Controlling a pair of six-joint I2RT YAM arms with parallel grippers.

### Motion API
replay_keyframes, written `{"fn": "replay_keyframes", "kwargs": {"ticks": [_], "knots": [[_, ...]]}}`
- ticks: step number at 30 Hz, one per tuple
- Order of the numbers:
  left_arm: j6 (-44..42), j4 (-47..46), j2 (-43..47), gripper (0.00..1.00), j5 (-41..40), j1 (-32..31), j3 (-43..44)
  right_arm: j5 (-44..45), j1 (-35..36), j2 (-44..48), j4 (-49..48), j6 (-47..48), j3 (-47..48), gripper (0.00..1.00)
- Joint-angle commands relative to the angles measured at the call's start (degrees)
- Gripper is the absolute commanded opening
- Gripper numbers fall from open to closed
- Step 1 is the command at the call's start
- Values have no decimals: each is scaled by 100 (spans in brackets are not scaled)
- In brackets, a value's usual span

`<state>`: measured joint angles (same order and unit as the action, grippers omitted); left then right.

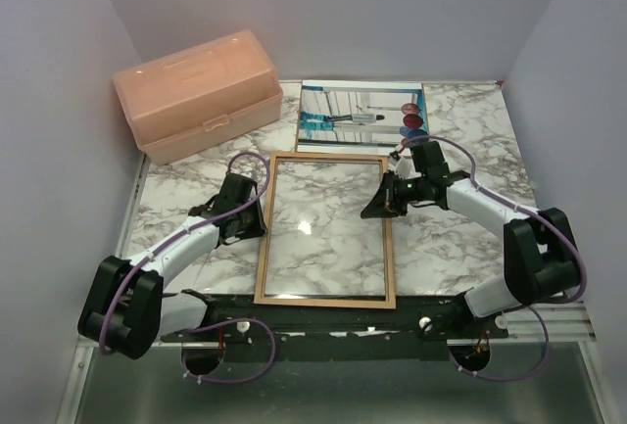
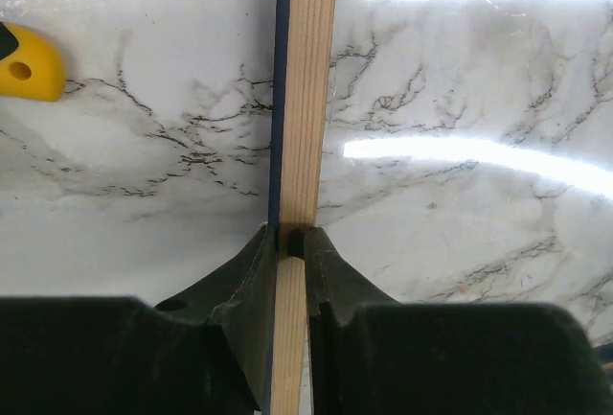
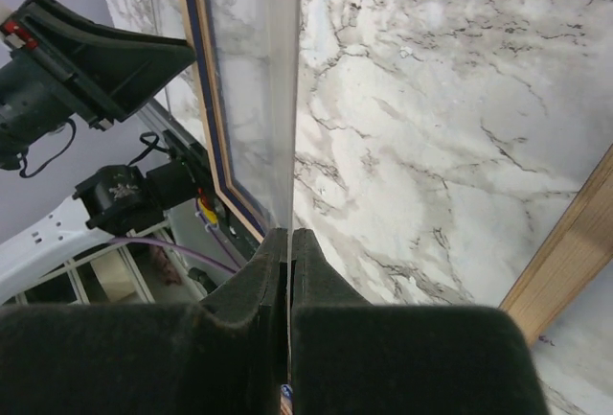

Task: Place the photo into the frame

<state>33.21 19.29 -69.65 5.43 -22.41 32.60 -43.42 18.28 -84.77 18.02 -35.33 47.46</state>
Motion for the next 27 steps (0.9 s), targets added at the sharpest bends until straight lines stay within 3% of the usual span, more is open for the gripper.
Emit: {"fn": "replay_keyframes", "kwargs": {"ticks": [1, 15, 27], "knots": [[-52, 28, -110, 19, 62, -26, 7, 131, 96, -319, 171, 317, 210, 1], [-52, 10, -114, 19, 90, -26, 1, -106, 95, -576, -770, 43, 1, 1], [-60, 2, -110, 18, 101, -26, -1, 59, 91, -333, -856, 389, 36, 1]]}}
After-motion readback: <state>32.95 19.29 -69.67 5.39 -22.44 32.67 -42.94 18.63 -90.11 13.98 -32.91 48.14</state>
